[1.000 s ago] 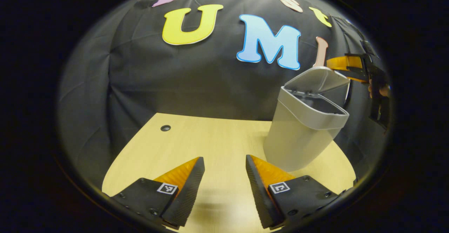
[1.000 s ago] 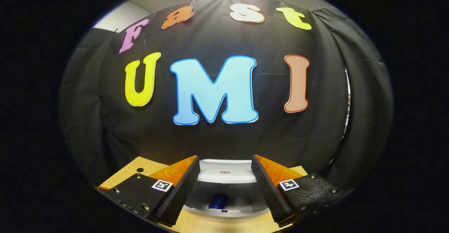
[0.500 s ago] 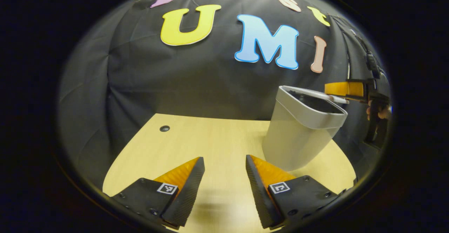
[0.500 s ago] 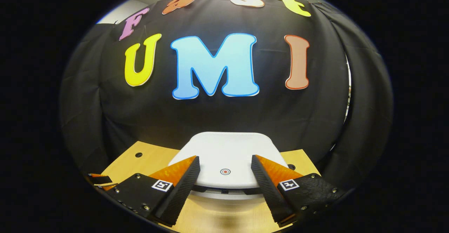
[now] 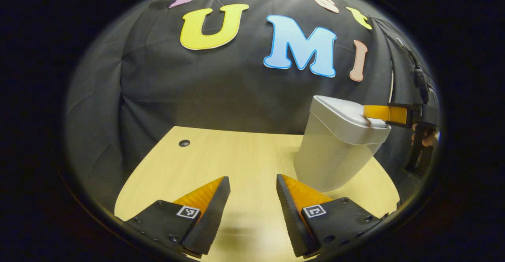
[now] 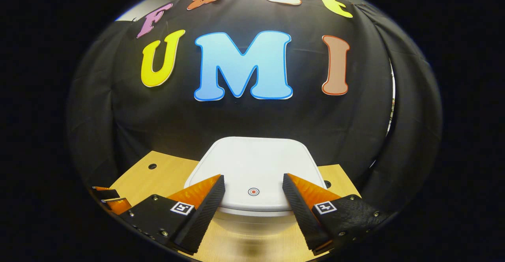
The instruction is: Press the lid of the desktop garbage bin to open it, pick up the crumpled paper on the desktop and throw it into the bin, then pick up the pop can on the desktop and drop it into the bin, and finally close the garbage bin lid.
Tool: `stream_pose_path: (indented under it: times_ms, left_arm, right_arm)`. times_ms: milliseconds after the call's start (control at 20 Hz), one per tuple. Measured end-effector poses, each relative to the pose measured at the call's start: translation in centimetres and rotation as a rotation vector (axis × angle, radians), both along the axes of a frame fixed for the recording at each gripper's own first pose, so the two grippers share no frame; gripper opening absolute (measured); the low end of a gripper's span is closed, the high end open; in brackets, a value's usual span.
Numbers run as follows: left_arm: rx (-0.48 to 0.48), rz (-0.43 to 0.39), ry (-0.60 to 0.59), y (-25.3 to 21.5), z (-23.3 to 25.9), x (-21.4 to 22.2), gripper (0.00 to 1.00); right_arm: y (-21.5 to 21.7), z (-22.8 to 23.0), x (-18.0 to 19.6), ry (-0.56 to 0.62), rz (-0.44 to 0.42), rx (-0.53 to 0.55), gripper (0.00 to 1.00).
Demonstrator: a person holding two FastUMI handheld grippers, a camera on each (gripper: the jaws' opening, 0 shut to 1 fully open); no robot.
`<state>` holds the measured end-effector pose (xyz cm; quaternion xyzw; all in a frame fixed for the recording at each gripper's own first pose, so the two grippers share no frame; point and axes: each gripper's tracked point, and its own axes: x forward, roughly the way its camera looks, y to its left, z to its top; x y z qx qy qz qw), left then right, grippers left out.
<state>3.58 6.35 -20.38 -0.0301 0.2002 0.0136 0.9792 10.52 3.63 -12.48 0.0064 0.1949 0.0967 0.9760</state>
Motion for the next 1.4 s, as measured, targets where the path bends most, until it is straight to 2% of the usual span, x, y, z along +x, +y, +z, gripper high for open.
stream_pose_path:
  times_ms: [450, 550, 750, 800, 1400]
  left_arm:
    - [-0.002, -0.006, 0.004, -0.4, -0.2, 0.1, 0.8]
    - [-0.003, -0.004, 0.006, -0.3, -0.4, 0.2, 0.77]
    - [-0.006, 0.0, 0.013, -0.2, -0.6, 0.1, 0.82]
    - [-0.006, -0.001, 0.014, -0.1, -0.7, 0.2, 0.77]
    - [-0.013, -0.003, 0.029, -0.5, -1.3, 0.5, 0.77]
  right_arm:
    - [0.0, -0.3, -0.2, -0.03, -0.028, 0.011, 0.95]
    - [-0.1, -0.3, -0.3, -0.041, -0.04, 0.02, 0.95]
    - [0.0, -0.4, -0.4, -0.079, -0.053, 0.024, 0.95]
    - [0.1, -0.4, -0.4, -0.086, -0.055, 0.022, 0.95]
    - [0.0, -1.0, -0.6, -0.146, -0.082, 0.059, 0.96]
